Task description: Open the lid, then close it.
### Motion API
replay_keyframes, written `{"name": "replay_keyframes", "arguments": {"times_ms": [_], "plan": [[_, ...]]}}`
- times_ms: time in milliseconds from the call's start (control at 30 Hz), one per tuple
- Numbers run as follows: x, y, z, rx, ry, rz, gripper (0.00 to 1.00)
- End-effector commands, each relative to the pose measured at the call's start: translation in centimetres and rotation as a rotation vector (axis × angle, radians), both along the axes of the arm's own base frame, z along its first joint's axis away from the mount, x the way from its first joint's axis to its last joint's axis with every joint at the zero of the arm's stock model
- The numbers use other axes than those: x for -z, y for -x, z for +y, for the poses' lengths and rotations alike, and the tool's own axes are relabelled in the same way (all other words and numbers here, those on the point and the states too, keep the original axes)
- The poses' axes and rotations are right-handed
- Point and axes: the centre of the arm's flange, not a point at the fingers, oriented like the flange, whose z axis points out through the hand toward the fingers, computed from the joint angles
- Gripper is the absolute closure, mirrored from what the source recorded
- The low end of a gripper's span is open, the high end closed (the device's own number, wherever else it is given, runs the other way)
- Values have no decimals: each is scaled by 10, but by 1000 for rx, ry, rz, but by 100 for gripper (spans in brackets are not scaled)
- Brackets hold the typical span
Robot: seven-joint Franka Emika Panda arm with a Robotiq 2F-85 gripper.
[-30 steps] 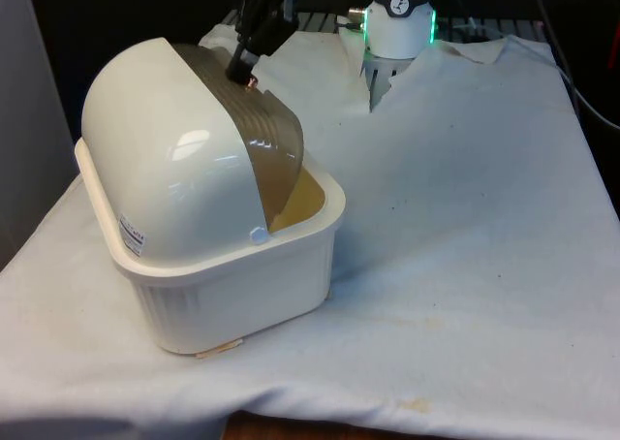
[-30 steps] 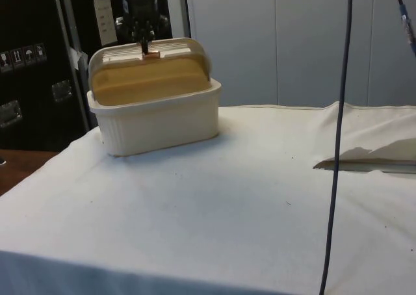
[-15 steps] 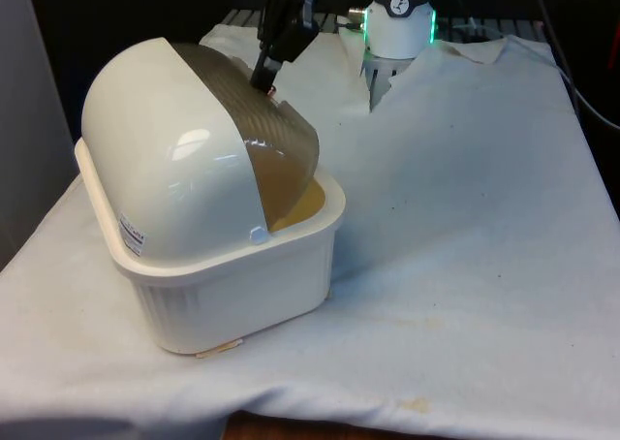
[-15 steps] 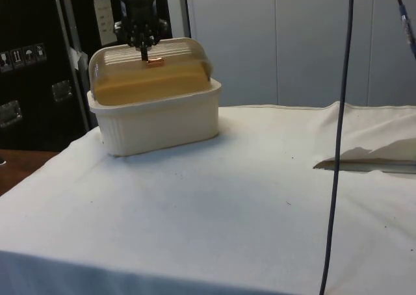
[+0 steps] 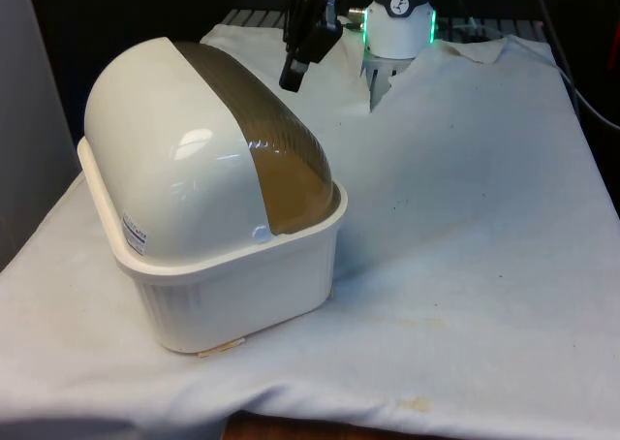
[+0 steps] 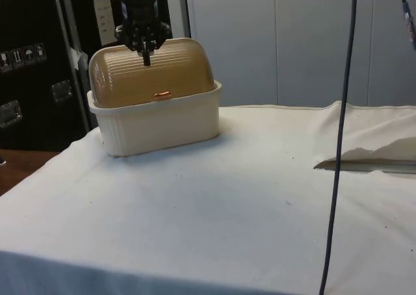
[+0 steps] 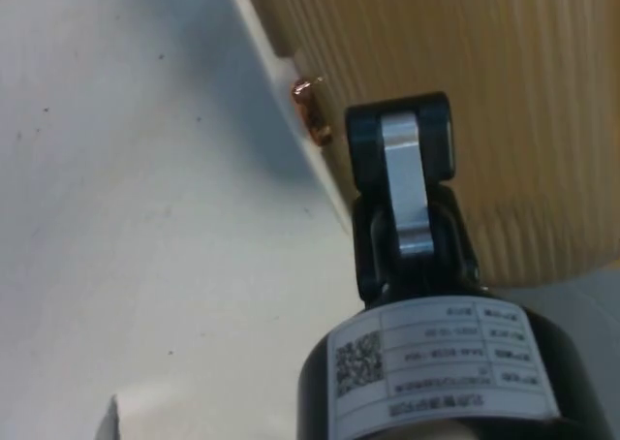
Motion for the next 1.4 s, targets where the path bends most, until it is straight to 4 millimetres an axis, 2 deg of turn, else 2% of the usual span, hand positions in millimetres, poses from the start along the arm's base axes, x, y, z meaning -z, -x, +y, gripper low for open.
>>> {"name": "replay_keyframes", "arguments": {"times_ms": [0, 267, 800, 1367], "plan": [[0, 1, 1, 1, -6, 2, 100], [2, 14, 17, 8, -79, 39, 100], [9, 34, 29, 13, -161, 87, 100], [14, 35, 33, -78, -198, 124, 100]]}}
